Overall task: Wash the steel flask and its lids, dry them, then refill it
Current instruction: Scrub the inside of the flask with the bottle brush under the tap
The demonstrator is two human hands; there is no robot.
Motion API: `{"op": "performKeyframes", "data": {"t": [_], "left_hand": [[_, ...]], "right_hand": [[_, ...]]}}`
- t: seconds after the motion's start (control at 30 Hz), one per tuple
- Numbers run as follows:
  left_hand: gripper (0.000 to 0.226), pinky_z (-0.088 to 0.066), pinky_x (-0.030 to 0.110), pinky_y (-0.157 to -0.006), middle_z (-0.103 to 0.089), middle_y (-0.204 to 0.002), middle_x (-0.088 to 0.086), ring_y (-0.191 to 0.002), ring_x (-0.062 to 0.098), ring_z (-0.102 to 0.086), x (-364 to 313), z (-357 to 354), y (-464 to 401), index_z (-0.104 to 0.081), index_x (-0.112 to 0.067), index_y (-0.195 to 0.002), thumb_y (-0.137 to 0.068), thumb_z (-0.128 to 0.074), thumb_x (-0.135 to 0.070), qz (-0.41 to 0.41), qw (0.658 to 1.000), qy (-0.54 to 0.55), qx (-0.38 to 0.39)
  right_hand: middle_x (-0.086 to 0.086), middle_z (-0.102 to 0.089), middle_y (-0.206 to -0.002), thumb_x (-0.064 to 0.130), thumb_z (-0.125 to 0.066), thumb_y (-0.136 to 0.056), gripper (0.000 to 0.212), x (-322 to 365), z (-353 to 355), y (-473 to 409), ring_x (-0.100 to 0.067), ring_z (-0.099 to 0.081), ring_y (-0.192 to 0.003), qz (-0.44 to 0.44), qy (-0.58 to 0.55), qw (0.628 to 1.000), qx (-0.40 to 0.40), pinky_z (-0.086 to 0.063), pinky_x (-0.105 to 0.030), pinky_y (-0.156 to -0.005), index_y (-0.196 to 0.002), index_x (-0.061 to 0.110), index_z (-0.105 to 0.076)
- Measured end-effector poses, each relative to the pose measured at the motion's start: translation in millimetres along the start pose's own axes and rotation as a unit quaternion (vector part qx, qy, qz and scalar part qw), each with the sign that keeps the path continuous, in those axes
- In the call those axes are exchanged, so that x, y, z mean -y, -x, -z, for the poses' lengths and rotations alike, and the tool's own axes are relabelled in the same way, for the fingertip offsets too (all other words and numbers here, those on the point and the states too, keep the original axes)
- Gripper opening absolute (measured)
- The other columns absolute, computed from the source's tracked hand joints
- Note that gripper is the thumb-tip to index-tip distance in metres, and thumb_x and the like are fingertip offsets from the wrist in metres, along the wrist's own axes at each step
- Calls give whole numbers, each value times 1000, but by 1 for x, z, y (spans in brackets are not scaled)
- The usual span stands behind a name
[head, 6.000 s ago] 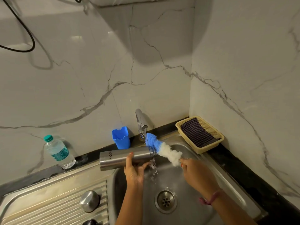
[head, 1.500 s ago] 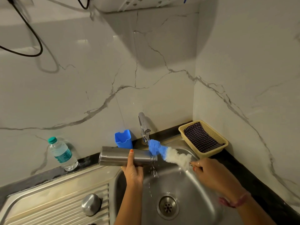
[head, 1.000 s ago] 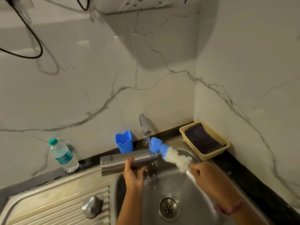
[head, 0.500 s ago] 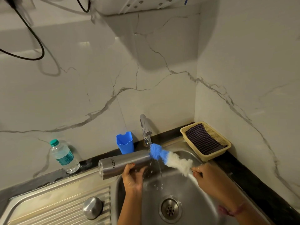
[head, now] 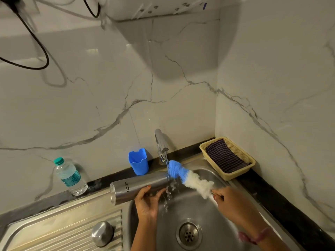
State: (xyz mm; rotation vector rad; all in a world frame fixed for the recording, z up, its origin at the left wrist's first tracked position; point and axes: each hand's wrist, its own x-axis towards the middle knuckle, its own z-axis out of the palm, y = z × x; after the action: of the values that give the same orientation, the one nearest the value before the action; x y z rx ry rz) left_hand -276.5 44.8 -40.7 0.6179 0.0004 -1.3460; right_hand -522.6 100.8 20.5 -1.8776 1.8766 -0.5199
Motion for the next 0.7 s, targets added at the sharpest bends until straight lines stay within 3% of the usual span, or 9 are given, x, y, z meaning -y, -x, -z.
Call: {"op": "performKeyframes", "data": {"t": [0.1,0.17,0.23,0.33,0.47,0.57,0.63,0.7], "left_hand": [[34,-48,71,-85,-61,-120,13,-121,36,-54,1,0,2,-58,-16,-110,-83,-54,4,11,1000,6,5],[38,-44,72,-95,-60,-119,15,-123,39,-52,3,-2,6,-57,-16,-109,-76,-59,2,24,1000,6,1],[44,-41,72,-98,-58,-122,18,-121,40,-53,5,-4,10,-54,-15,-113,-72,-62,-2,36,999,-6,-4],[48,-45,73,-92,-56,-129,22,-117,42,-56,7,0,11,-52,-14,-120,-74,-65,-6,51,997,-50,-6],[74,-57,62,-76,-58,-133,25,-118,45,-58,7,6,8,-40,-17,-142,-76,-73,-15,76,990,-121,-20],[75,-57,60,-69,-58,-131,25,-117,45,-59,12,2,9,-37,-21,-143,-77,-73,-16,98,983,-158,-7],[71,-56,64,-74,-59,-129,24,-115,44,-59,18,-3,7,-38,-18,-141,-78,-72,-14,105,976,-192,0],[70,-52,69,-83,-59,-128,23,-115,44,-59,25,-5,4,-39,-15,-140,-78,-72,-11,116,967,-225,4]], "right_hand": [[4,-67,-116,28,-45,-99,32,6,-3,1,-3,-61,-92,16,-11,1000,-7,-41,-8,-74,-128,25,-58],[4,-68,-114,29,-45,-99,32,12,-5,-1,-1,-58,-85,17,-15,1000,-16,-39,-6,-66,-128,25,-58],[4,-67,-117,28,-45,-99,32,14,-8,-4,-4,-61,-92,8,-27,999,-19,-38,-5,-70,-128,23,-58],[3,-67,-115,28,-44,-99,32,9,-11,-4,-6,-62,-96,-8,-30,999,-17,-38,-10,-72,-127,23,-59],[4,-68,-111,29,-46,-98,30,-8,-6,-1,-4,-58,-87,-21,-34,999,-19,-43,-13,-76,-124,24,-61],[0,-68,-107,30,-47,-98,28,-23,-5,2,-8,-60,-89,-70,-36,997,-19,-47,-19,-80,-118,21,-64],[-2,-68,-106,29,-48,-97,28,-34,-4,5,-10,-60,-88,-95,-46,994,-24,-47,-20,-80,-117,18,-65],[-3,-68,-102,27,-49,-97,26,-43,-2,9,-9,-58,-79,-106,-53,993,-28,-44,-15,-69,-114,16,-65]]}}
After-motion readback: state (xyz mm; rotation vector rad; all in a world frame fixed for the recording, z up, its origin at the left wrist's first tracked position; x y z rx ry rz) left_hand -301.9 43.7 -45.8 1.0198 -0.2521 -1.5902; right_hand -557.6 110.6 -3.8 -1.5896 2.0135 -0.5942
